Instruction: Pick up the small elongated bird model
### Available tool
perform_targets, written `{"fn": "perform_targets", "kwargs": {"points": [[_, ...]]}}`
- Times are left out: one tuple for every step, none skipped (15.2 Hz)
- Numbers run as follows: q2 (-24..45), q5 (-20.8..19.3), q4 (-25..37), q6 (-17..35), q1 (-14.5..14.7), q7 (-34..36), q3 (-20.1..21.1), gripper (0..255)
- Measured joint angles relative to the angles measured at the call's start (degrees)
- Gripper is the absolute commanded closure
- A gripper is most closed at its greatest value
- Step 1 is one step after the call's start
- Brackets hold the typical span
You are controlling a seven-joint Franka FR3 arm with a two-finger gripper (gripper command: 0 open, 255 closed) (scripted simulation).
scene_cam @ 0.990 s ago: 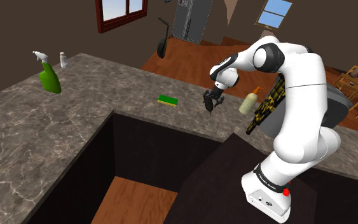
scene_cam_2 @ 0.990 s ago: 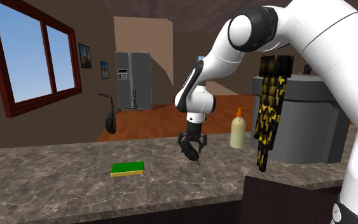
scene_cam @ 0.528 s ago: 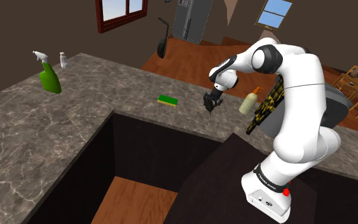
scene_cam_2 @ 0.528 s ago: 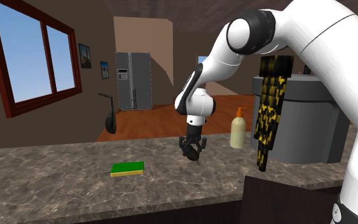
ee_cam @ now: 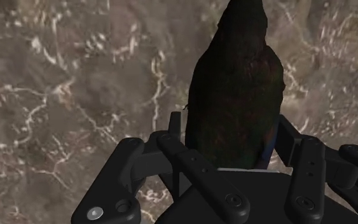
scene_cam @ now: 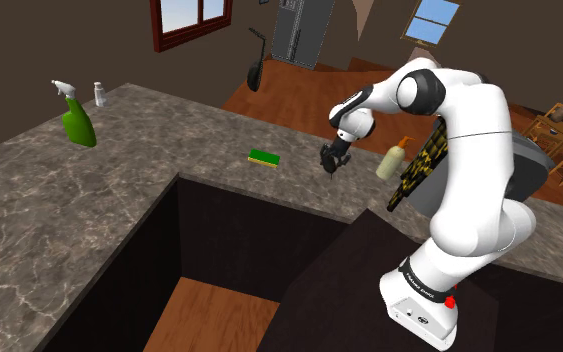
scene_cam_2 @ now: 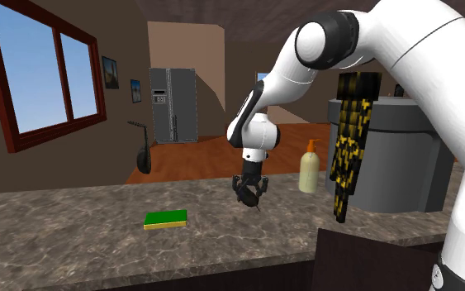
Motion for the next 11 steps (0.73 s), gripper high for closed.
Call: {"fn": "perform_targets", "kwargs": {"points": [[-0.4, -0.2, 0.0, -0.4, 0.0, 0.1, -0.1, 255], [-0.9, -0.4, -0.1, -0.9, 0.1, 0.3, -0.3, 255], [-1.5, -0.6, -0.3, -1.2, 0.2, 0.4, -0.5, 255], [-2.2, -0.7, -0.6, -1.6, 0.3, 0.6, -0.7, 255], [-2.8, -0.9, -1.0, -1.8, 0.4, 0.7, -0.8, 255], [-3.5, -1.1, -1.2, -2.3, 0.7, 1.0, -1.0, 255], [-4.2, -1.3, -1.4, -2.7, 0.8, 1.1, -1.2, 255], [-4.9, -1.6, -1.7, -3.1, 0.9, 1.4, -1.3, 255], [-5.3, -1.8, -1.4, -3.8, 1.0, 1.6, -1.5, 255], [-6.0, -2.0, -1.8, -4.1, 1.1, 1.7, -1.7, 255], [-6.6, -2.3, -1.8, -4.6, 1.3, 2.0, -1.8, 255]]}}
